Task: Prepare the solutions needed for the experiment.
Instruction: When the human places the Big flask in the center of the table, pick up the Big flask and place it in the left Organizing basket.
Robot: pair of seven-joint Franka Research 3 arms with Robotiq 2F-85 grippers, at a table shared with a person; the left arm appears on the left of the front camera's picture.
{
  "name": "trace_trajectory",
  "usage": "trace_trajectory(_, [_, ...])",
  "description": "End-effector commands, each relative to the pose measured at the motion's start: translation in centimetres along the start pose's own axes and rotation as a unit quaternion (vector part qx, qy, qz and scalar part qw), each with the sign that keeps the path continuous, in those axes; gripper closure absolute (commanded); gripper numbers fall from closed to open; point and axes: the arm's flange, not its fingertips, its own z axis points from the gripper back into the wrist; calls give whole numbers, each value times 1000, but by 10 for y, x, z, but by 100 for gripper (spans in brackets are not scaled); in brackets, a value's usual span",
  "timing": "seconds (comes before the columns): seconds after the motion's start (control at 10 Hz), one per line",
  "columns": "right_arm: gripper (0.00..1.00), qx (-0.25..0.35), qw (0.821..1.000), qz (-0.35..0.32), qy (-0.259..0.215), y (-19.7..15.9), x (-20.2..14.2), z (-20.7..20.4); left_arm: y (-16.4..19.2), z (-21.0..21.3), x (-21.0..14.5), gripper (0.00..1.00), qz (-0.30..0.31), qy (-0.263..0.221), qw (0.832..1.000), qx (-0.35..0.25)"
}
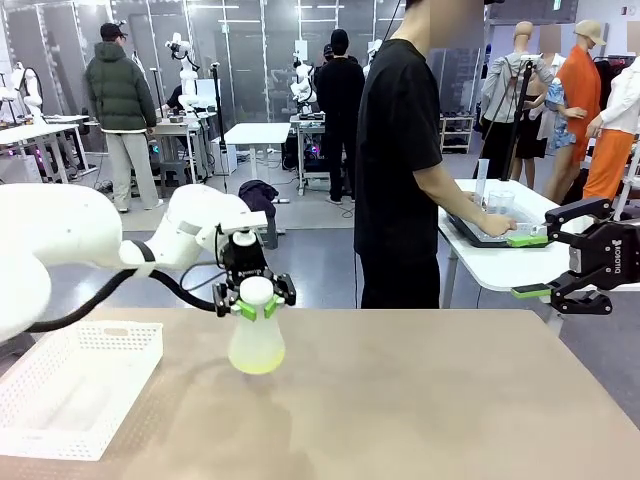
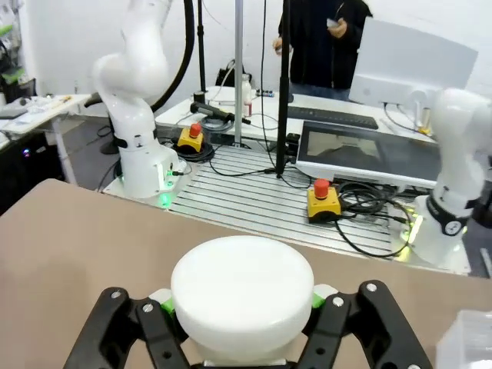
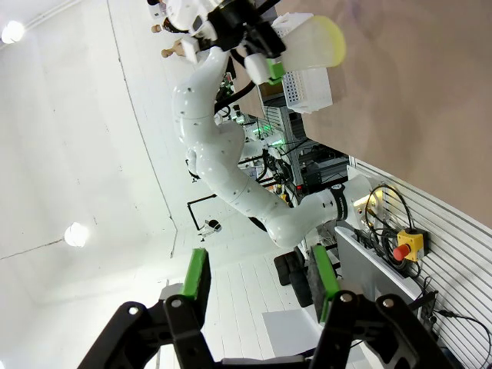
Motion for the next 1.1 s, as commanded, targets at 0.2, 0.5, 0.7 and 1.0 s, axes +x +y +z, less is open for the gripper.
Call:
trace_trajectory(0.2, [34, -2, 1000, -1, 2, 2, 0, 2, -57, 25, 55, 95, 63, 29, 998, 6])
trace_trajectory(0.5, [34, -2, 1000, -1, 2, 2, 0, 2, -132, 5, 77, 95, 71, 56, 994, 63])
trace_trajectory(0.7, [34, -2, 1000, -1, 2, 2, 0, 2, -187, 0, 83, 95, 72, 78, 988, 114])
trace_trajectory(1.0, [34, -2, 1000, -1, 2, 2, 0, 2, -256, 5, 73, 95, 39, 99, 970, 219])
